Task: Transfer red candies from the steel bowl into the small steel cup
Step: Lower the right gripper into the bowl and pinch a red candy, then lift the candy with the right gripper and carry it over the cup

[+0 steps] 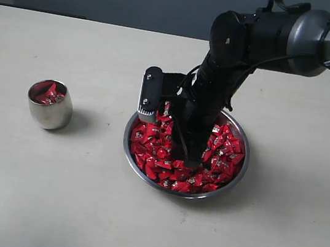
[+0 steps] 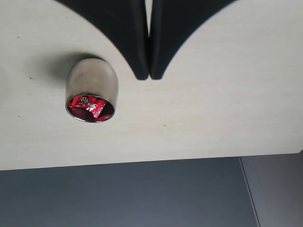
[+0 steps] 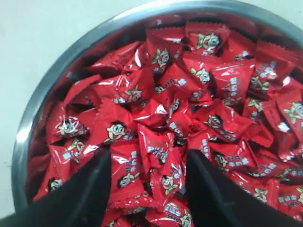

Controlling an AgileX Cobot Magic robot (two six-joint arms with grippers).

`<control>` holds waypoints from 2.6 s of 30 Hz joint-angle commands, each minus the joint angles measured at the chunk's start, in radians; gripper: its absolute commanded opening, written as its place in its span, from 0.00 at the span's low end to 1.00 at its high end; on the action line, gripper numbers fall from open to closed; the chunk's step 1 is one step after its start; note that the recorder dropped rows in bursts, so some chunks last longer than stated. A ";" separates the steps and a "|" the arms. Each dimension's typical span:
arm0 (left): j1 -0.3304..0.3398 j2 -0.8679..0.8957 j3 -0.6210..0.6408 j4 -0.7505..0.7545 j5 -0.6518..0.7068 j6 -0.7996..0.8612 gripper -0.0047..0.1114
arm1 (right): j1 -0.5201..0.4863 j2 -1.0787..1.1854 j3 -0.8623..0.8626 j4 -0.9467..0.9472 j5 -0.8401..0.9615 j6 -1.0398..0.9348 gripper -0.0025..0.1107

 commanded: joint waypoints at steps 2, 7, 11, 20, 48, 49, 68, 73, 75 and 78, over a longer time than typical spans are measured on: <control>-0.008 -0.004 0.004 0.001 -0.002 -0.003 0.04 | 0.000 0.052 -0.005 -0.036 0.008 -0.014 0.44; -0.008 -0.004 0.004 0.001 -0.002 -0.003 0.04 | 0.000 0.060 -0.005 -0.041 -0.053 -0.014 0.44; -0.008 -0.004 0.004 0.001 -0.002 -0.003 0.04 | 0.000 0.066 -0.005 -0.041 -0.083 -0.014 0.44; -0.008 -0.004 0.004 0.001 -0.002 -0.003 0.04 | 0.000 0.100 -0.005 -0.043 -0.081 -0.014 0.13; -0.008 -0.004 0.004 0.001 -0.002 -0.003 0.04 | -0.002 -0.023 -0.103 -0.137 -0.123 0.344 0.02; -0.008 -0.004 0.004 0.001 -0.002 -0.003 0.04 | -0.002 -0.023 -0.113 -0.129 -0.130 0.355 0.02; -0.008 -0.004 0.004 0.001 -0.002 -0.003 0.04 | 0.000 0.128 -0.369 0.309 -0.206 0.290 0.02; -0.008 -0.004 0.004 0.001 -0.002 -0.003 0.04 | 0.028 0.228 -0.540 0.350 -0.125 0.240 0.02; -0.008 -0.004 0.004 0.001 -0.002 -0.003 0.04 | 0.046 0.261 -0.594 0.369 -0.115 0.239 0.02; -0.008 -0.004 0.004 0.001 -0.002 -0.003 0.04 | 0.073 0.313 -0.671 0.416 -0.093 0.238 0.02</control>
